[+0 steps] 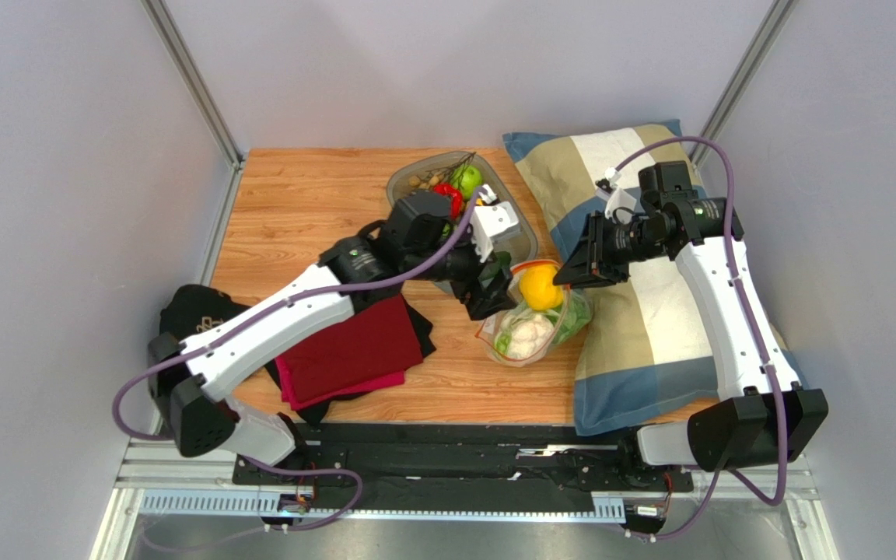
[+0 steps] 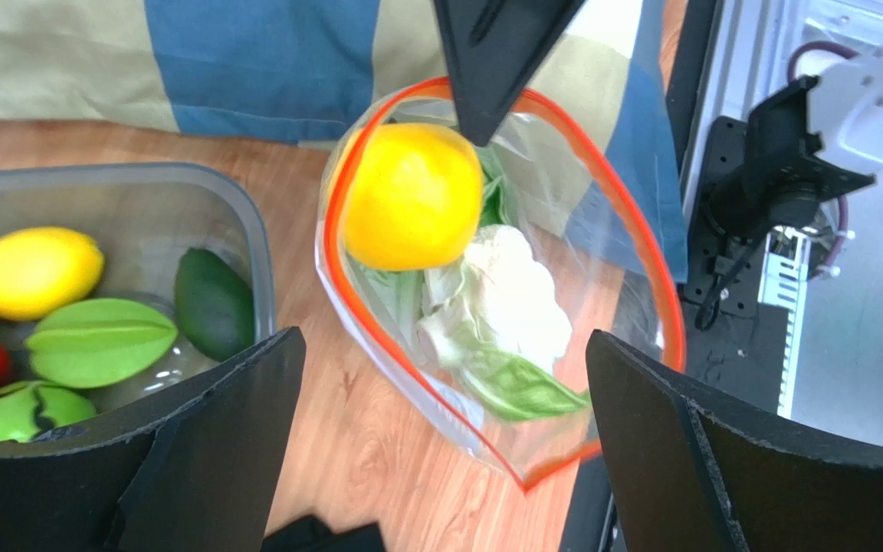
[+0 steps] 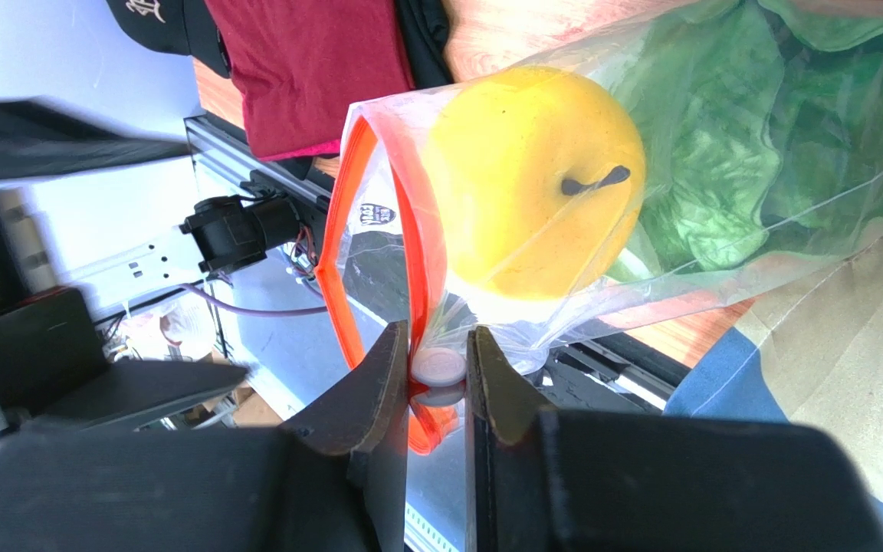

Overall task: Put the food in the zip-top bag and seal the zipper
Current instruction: Place the fake fruit in the zipper food storage bag, then pick up the fake fruit from the bin.

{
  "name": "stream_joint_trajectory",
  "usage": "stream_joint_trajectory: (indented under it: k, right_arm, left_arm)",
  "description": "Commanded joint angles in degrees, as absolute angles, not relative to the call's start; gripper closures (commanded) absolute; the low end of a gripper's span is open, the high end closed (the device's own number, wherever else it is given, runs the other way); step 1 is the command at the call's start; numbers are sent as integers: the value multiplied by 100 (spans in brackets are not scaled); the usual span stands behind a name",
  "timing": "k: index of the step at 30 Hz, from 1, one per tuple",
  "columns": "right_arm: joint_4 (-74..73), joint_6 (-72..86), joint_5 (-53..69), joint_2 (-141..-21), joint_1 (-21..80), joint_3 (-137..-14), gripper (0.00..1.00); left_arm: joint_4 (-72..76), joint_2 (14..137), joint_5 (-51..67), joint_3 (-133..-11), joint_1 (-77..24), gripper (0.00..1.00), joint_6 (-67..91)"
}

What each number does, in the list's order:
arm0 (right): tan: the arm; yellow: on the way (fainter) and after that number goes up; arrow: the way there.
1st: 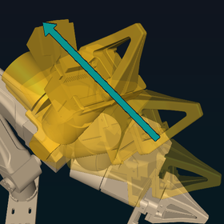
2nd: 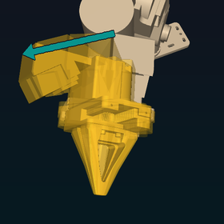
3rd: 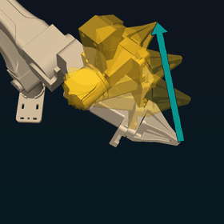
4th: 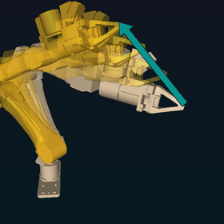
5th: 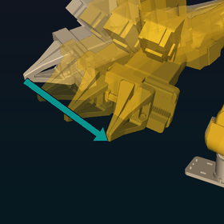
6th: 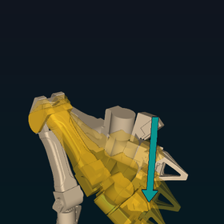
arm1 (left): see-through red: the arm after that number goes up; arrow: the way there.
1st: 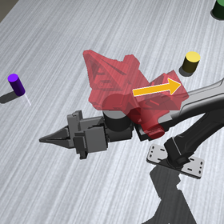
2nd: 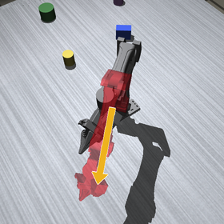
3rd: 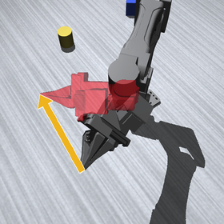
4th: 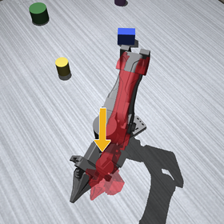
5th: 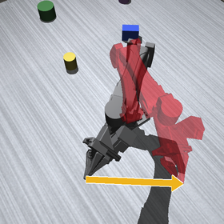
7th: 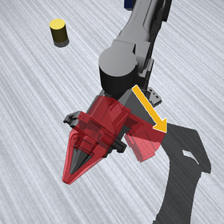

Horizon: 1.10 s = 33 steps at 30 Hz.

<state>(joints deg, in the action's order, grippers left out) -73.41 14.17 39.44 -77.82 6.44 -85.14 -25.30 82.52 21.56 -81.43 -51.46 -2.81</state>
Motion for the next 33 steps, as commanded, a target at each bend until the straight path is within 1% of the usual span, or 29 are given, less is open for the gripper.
stream_joint_trajectory:
  k: [1, 2, 5, 10, 11, 13, 14, 15, 16, 19, 24, 26, 28, 29, 31, 33]
  right_arm:
    - [-7137, 1547, 3955, -7752, 598, -8543, 100]
    - [-7128, 1556, 3955, -7761, 589, -8543, 100]
    - [-7119, 1582, 3955, -7778, 563, -8561, 100]
    - [-7102, 1600, 3973, -7787, 545, -8552, 100]
    - [-7102, 1600, 3973, -7778, 545, -8543, 100]
    - [-7102, 1600, 3920, -7770, 545, -8552, 100]
    - [-7110, 1600, 3903, -7761, 545, -8534, 100]
    - [-7110, 1582, 3894, -7761, 536, -8534, 100]
    - [-7119, 1582, 3885, -7752, 527, -8525, 100]
    - [-7119, 1582, 3867, -7769, 501, -8517, 100]
    - [-7119, 1582, 3858, -7822, 466, -8569, 100]
    - [-7128, 1582, 3858, -7840, 440, -8561, 100]
    - [-7128, 1573, 3850, -7849, 431, -8561, 100]
    - [-7137, 1565, 3850, -7840, 413, -8552, 100]
    - [-7145, 1565, 3841, -7840, 387, -8552, 100]
    - [-7137, 1564, 3841, -7857, 378, -8561, 100]
  left_arm:
    - [-3347, 8024, 2224, -8183, -5177, 1, -808]
    - [-3557, 8016, 2319, -8148, -5177, 1, -826]
    - [-3569, 7884, 2609, -7762, -5247, 1, -896]
    - [-3341, 7936, 2418, -7313, -5379, 1, -827]
    - [-3296, 7963, 2147, -7321, -5379, 1, -800]
    - [-2982, 7919, 1916, -7321, -5161, 6, -537]
    - [-2745, 7815, 2221, -7182, -4942, 12, -336]
    - [-2499, 7753, 2389, -7128, -4444, 14, 23]
    - [-2139, 7743, 2512, -7102, -4247, 15, 209]
    - [-1969, 7962, 2681, -7373, -3684, 15, 229]
    - [-1854, 8867, 2593, -7988, -2980, 14, 335]
    - [-1854, 9374, 2183, -8399, -2760, 14, 247]
    - [-2133, 9833, 1900, -8892, -2611, 16, 9]
    - [-2205, 10270, 1690, -9382, -2419, 20, 9]
    - [-2354, 10894, 1461, -9833, -2277, 24, -193]
    - [-2329, 11239, 1275, -10343, -2145, 26, -446]
